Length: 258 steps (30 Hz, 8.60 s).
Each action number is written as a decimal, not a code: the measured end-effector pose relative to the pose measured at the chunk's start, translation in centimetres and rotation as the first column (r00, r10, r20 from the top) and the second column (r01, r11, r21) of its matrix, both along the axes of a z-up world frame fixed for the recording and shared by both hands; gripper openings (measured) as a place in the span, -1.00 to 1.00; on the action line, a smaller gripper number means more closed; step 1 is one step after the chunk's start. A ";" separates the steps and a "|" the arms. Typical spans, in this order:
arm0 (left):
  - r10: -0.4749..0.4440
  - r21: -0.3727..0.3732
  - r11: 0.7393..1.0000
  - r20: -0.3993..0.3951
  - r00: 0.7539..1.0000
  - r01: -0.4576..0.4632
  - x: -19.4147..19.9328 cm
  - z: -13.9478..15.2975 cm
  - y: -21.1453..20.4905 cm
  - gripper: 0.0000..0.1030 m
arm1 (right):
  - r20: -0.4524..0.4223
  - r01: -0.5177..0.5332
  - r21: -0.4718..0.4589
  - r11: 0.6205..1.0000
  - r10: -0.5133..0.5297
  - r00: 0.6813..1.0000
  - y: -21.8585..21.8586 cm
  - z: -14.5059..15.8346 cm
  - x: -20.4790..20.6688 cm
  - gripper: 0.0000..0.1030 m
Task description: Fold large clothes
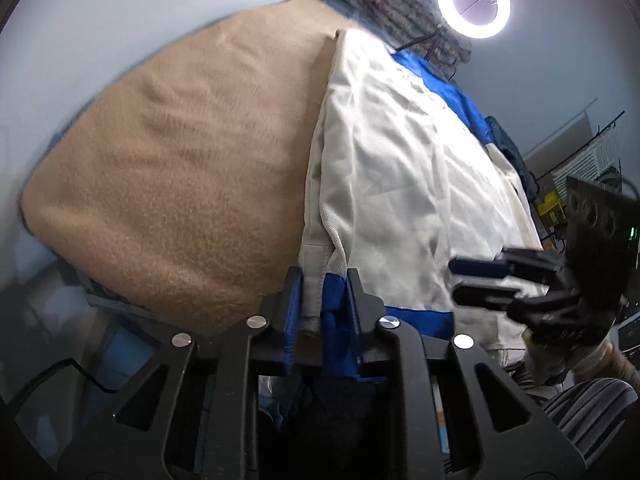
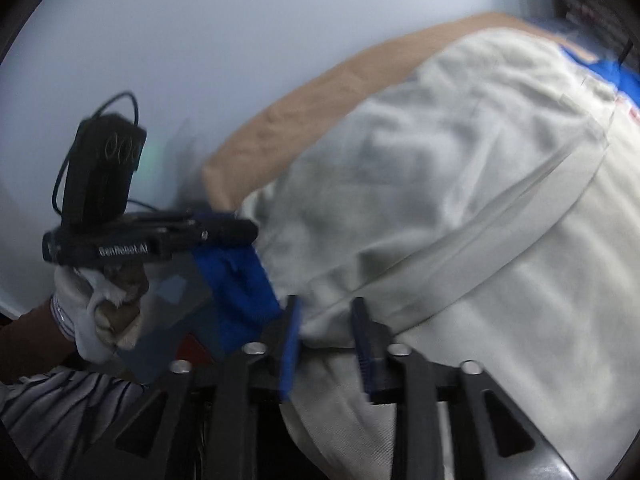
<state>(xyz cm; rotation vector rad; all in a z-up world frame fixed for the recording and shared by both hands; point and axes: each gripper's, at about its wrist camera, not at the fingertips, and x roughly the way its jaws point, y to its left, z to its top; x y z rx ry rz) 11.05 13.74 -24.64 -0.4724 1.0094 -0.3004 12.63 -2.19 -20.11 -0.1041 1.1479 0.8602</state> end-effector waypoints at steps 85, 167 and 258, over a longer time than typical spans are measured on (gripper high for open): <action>-0.476 0.235 0.870 0.172 0.863 0.433 4.4 5.4 -13.6 -0.66 | 0.160 0.570 0.112 0.814 -0.581 0.798 -12.6 4.9 20.8 -0.43; -0.699 0.317 0.714 0.280 0.658 0.624 5.3 12.3 -31.4 0.02 | 0.057 0.979 0.150 0.136 -0.990 0.129 -48.0 7.9 -14.7 0.40; -0.663 -0.065 0.749 -0.094 0.743 0.660 8.4 2.7 -35.6 0.02 | -0.105 0.762 0.158 0.628 -0.757 0.645 -35.7 2.4 -11.2 -0.26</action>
